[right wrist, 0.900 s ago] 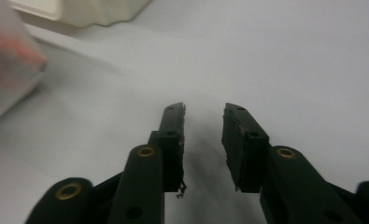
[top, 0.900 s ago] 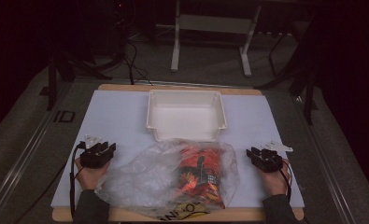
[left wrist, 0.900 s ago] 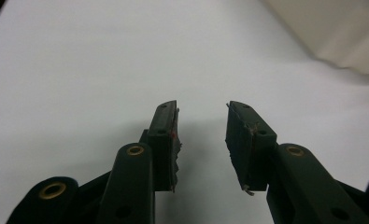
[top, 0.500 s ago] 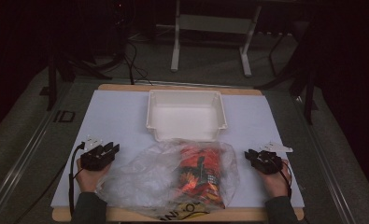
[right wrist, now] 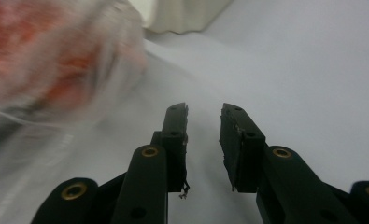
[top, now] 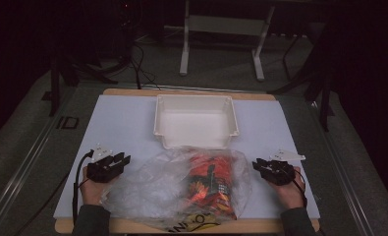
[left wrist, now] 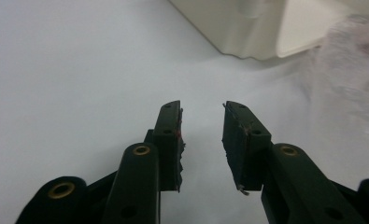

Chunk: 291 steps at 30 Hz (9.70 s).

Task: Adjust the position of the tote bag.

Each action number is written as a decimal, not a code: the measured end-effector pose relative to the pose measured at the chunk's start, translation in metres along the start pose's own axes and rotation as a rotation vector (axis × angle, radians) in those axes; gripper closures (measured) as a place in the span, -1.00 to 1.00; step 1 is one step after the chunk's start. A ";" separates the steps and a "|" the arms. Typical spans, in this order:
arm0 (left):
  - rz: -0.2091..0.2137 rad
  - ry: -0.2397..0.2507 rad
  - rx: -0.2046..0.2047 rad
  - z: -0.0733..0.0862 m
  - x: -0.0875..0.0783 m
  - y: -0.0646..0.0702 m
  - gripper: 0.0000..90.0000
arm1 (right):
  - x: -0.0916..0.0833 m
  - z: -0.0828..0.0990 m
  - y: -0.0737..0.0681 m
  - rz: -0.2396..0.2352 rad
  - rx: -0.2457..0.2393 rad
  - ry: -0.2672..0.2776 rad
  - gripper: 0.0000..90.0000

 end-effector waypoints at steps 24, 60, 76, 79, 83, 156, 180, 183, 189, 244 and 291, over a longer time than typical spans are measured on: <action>0.073 0.062 0.094 -0.034 -0.062 0.018 0.44 | -0.019 -0.058 -0.059 -0.141 -0.154 0.062 0.34; 0.094 -0.175 0.313 0.015 -0.016 0.086 0.45 | 0.010 -0.059 -0.067 -0.170 -0.134 -0.011 0.99; 0.030 -0.211 0.281 0.030 -0.001 0.071 0.56 | 0.001 -0.045 -0.039 -0.114 -0.053 0.009 0.99; 0.071 -0.154 0.301 0.018 -0.014 0.081 0.45 | 0.002 -0.046 -0.040 -0.124 -0.057 0.012 0.99; 0.119 -0.095 0.315 0.002 -0.031 0.093 0.36 | 0.002 -0.049 -0.044 -0.130 -0.067 0.017 0.83; 0.423 0.119 0.423 -0.058 -0.048 0.214 0.92 | -0.005 -0.105 -0.159 -0.296 -0.318 0.191 -0.26; 0.358 0.105 0.388 -0.049 -0.048 0.188 0.68 | 0.023 -0.103 -0.159 -0.336 -0.445 0.068 0.96; 0.329 0.064 0.375 -0.040 -0.041 0.178 0.60 | 0.007 -0.106 -0.142 -0.347 -0.376 0.115 0.96; 0.252 -0.019 0.335 -0.025 -0.016 0.154 0.55 | -0.008 -0.101 -0.113 -0.350 -0.278 0.160 0.95; 0.370 -0.042 0.434 -0.030 0.001 0.223 0.49 | -0.056 -0.056 -0.035 -0.174 -0.034 0.093 0.36; 0.423 -0.148 0.486 0.014 0.006 0.256 0.25 | -0.020 -0.041 -0.130 -0.383 -0.200 -0.046 0.26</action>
Point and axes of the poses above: each handheld gripper's, and its own axes: x roughly forward along the jaws, z roughly out of its underside, y roughly to its right, the point moved 9 cm from there along x, roughly forward along the jaws, and after that the axes turned 1 degree about y, right-handed, at the moved point
